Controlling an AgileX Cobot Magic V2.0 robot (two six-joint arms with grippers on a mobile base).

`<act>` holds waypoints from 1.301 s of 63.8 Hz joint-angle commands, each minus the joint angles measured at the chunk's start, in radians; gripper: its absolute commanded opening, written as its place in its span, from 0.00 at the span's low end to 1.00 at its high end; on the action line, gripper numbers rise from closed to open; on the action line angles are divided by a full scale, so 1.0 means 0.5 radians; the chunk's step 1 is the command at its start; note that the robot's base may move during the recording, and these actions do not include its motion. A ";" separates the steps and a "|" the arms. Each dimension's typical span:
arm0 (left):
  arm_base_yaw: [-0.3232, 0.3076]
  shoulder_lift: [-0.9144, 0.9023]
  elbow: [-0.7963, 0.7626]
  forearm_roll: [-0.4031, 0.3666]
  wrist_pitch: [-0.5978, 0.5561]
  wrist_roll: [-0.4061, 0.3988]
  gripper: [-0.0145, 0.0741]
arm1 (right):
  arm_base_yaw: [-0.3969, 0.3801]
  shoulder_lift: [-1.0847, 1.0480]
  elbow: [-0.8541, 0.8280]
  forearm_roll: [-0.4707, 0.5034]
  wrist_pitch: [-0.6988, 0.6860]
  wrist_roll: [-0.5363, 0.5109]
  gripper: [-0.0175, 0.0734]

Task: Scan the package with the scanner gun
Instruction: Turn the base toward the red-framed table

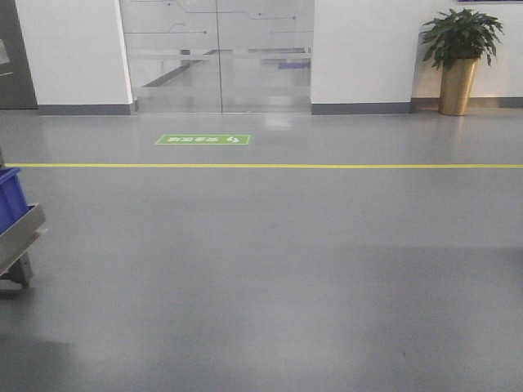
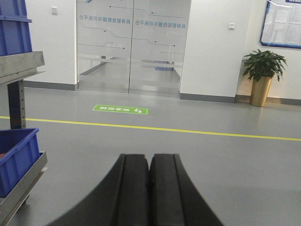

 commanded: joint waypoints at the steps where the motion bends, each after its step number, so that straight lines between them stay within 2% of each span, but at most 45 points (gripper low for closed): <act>1: -0.007 -0.007 -0.011 0.007 -0.033 0.002 0.04 | -0.001 -0.002 -0.006 0.003 -0.048 0.000 0.01; 83: -0.007 -0.007 -0.011 0.007 -0.033 0.002 0.04 | -0.001 -0.002 -0.006 0.003 -0.048 0.000 0.01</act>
